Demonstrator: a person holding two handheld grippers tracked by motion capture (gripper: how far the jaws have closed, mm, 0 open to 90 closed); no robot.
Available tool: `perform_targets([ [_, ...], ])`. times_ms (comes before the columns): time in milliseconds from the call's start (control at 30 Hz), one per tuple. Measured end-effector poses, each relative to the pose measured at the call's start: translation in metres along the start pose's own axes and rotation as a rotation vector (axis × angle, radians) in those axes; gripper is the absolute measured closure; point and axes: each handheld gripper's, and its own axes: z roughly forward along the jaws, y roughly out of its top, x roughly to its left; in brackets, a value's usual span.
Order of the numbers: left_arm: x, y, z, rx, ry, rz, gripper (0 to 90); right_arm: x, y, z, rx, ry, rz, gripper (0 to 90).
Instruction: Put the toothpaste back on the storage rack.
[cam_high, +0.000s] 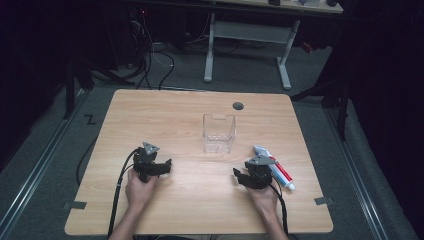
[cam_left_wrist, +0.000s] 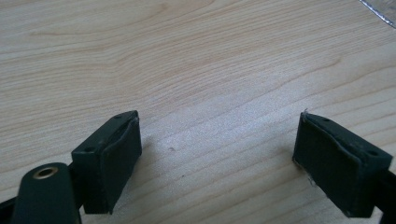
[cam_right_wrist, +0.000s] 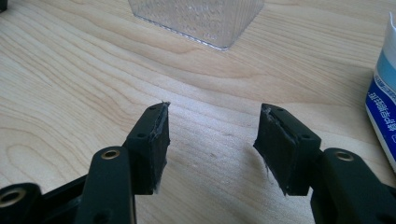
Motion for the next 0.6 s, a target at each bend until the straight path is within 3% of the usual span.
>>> perform_targets([
  [367,0.0,0.0,0.0,-0.001,0.0,0.0,15.4,-0.001,-0.002,-0.009,-0.009,0.007,0.005,46.1],
  [600,0.0,0.0,0.0,0.0,0.0,0.0,15.4,-0.006,-0.011,-0.017,-0.029,0.003,0.041,49.9],
])
